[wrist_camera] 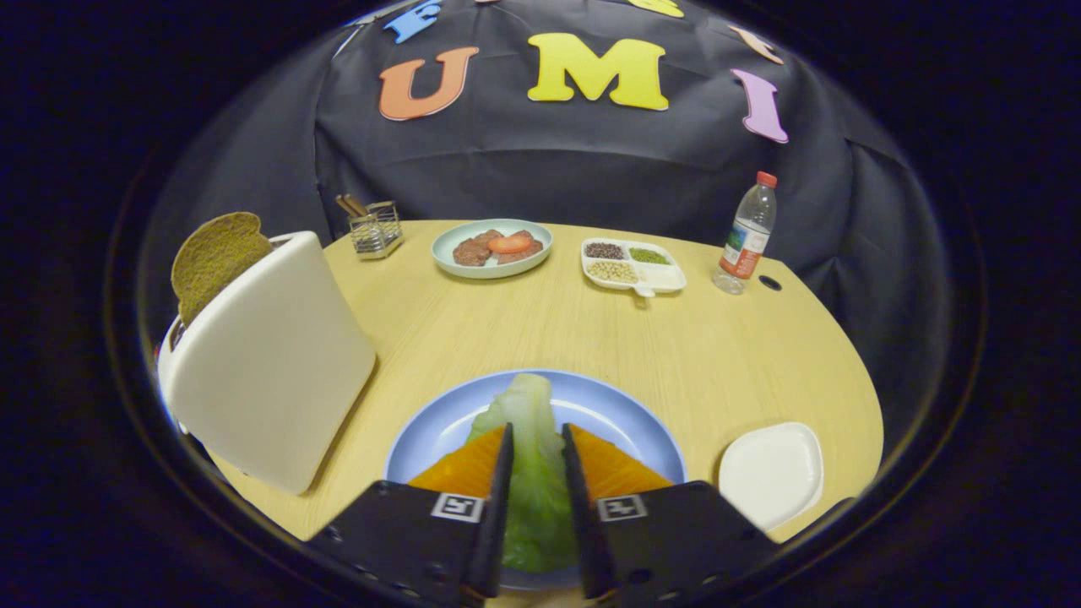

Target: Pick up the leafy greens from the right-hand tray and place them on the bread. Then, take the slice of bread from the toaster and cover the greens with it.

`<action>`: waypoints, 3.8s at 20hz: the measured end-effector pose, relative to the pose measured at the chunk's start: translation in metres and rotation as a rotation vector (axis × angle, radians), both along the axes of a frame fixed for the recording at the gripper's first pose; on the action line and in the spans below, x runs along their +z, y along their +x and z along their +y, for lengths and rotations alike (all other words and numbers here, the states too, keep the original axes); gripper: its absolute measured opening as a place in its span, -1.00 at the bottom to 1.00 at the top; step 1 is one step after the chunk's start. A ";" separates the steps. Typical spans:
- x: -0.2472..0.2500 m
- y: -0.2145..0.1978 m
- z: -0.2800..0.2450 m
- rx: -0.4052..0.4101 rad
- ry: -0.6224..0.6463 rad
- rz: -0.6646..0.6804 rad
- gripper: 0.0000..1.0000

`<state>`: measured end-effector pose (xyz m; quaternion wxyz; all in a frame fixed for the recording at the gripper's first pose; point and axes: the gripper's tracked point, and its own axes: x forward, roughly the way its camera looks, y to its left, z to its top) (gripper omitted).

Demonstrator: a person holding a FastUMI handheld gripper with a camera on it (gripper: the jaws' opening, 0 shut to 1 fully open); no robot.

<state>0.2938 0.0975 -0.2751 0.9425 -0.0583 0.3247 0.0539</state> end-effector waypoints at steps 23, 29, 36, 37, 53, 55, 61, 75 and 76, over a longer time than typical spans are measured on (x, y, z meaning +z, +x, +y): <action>0.123 -0.116 0.079 -0.116 0.031 -0.144 0.91; 0.148 -0.110 0.144 -0.049 0.084 -0.173 0.91; 0.156 -0.062 0.194 -0.019 0.136 -0.156 0.90; 0.151 -0.054 0.199 -0.023 0.134 -0.143 0.89; 0.126 -0.014 0.232 -0.022 0.108 -0.081 -0.80; 0.132 -0.020 0.232 -0.020 0.105 -0.082 -0.80; 0.184 -0.041 0.242 0.023 0.150 -0.146 -0.81; 0.227 -0.053 0.164 -0.056 0.186 -0.222 -0.81; 0.219 -0.051 0.153 -0.073 0.188 -0.211 -0.81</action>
